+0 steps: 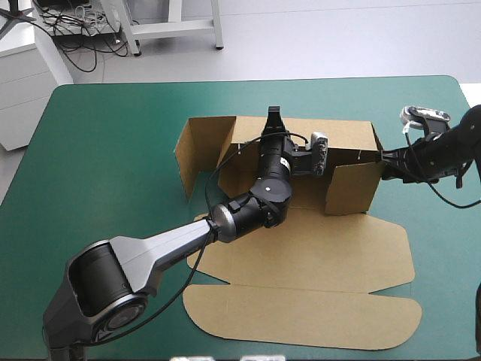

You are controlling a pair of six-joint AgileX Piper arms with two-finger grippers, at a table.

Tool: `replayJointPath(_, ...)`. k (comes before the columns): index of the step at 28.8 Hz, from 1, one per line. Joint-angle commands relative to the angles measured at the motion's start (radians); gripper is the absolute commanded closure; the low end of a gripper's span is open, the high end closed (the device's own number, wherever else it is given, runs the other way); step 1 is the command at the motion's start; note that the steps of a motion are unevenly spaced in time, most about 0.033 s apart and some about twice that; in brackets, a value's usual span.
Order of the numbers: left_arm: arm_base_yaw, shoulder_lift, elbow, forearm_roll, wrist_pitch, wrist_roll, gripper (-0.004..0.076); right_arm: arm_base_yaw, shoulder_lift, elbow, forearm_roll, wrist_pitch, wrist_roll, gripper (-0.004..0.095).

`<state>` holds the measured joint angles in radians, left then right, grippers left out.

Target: Fold the box

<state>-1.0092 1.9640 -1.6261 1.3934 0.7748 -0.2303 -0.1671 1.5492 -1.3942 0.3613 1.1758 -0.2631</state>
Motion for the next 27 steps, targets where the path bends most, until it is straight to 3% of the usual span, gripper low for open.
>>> replayJointPath(1,0.000,-0.049,-0.031,0.019,-0.008,-0.024,0.0734,-0.002,-0.092,0.069,0.064,-0.092,-0.097,0.0488)
replayJointPath(6,0.000,-0.049,-0.031,0.019,-0.033,-0.024,0.0734,-0.002,-0.124,0.159,0.149,-0.169,-0.248,0.0495)
replayJointPath(12,0.000,-0.049,-0.031,0.019,-0.036,-0.024,0.0734,-0.002,-0.118,0.174,0.239,-0.178,-0.398,0.0495)
replayJointPath(20,0.000,-0.049,-0.031,0.019,-0.037,-0.024,0.0734,-0.002,-0.118,0.174,0.369,-0.232,-0.718,0.0495)
replayJointPath(23,0.000,-0.049,-0.031,0.019,-0.039,-0.024,0.0734,-0.002,-0.118,0.174,0.452,-0.232,-0.745,0.0495)
replayJointPath(27,0.000,-0.049,-0.031,0.019,-0.039,-0.024,0.0734,-0.002,-0.118,0.174,0.472,-0.278,-0.744,0.0495)
